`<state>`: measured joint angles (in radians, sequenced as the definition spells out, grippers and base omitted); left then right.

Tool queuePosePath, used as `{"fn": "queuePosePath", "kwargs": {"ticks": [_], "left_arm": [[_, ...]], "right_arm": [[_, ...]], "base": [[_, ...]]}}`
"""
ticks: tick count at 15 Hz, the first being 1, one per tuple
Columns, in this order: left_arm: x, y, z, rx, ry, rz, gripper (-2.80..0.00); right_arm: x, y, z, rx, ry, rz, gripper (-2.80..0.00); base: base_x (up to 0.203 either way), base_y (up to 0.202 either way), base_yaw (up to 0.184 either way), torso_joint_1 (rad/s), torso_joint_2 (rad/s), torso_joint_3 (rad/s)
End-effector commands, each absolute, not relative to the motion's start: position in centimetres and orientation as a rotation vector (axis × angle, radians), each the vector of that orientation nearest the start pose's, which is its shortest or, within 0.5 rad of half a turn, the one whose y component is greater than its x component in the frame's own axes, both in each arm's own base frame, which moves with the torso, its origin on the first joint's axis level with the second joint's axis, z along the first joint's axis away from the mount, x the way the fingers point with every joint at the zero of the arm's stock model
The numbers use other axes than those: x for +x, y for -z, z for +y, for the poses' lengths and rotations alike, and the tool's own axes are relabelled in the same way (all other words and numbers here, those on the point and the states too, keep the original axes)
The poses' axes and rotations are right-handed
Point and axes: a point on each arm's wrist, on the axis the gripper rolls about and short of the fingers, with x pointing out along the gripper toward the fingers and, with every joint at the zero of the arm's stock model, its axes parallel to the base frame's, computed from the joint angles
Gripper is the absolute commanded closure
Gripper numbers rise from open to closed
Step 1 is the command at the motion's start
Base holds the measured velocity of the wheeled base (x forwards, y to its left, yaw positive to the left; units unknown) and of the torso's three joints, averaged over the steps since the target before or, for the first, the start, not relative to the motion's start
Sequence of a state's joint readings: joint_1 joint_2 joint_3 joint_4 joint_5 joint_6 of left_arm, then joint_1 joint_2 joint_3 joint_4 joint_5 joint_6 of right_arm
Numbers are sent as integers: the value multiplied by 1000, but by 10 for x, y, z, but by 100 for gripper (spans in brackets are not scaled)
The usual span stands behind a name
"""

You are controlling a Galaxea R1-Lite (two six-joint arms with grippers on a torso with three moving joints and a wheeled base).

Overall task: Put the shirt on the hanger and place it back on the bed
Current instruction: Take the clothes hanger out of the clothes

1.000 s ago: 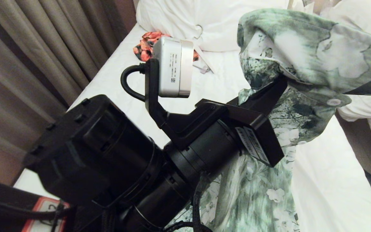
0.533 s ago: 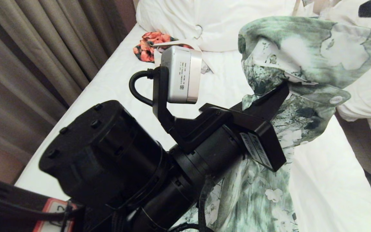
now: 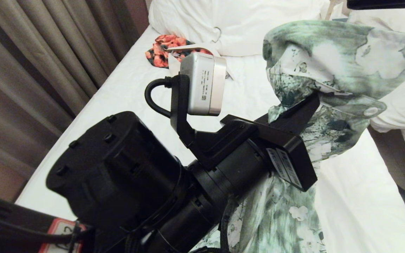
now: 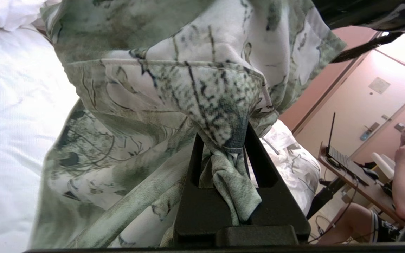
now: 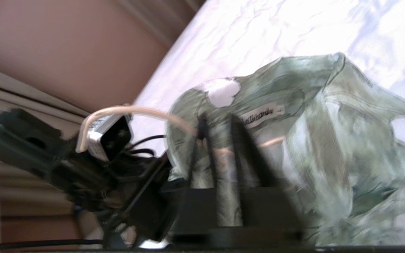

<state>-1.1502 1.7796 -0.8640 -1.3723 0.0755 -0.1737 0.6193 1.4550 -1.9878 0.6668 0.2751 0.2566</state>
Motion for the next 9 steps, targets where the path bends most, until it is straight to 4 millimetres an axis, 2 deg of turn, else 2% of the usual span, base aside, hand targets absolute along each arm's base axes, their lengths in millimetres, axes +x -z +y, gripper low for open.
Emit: {"fn": "queuePosePath", "kwargs": {"ticks": [1,5,9], "left_arm": [[132,-247,-292,-434,1090,-302,0],[133,-245,-294,-426,1090,-288,0],[134,-241,-296,-418,1091,-276,0]], "right_arm": [[145,-436,115,194,-879,260,-280],[131,-439,105,190,-866,245,-280],[137,-435,112,126,-881,244,-280]], "base": [[0,0,0,0,0,0],[0,0,0,0,0,0],[0,0,0,0,0,0]]}}
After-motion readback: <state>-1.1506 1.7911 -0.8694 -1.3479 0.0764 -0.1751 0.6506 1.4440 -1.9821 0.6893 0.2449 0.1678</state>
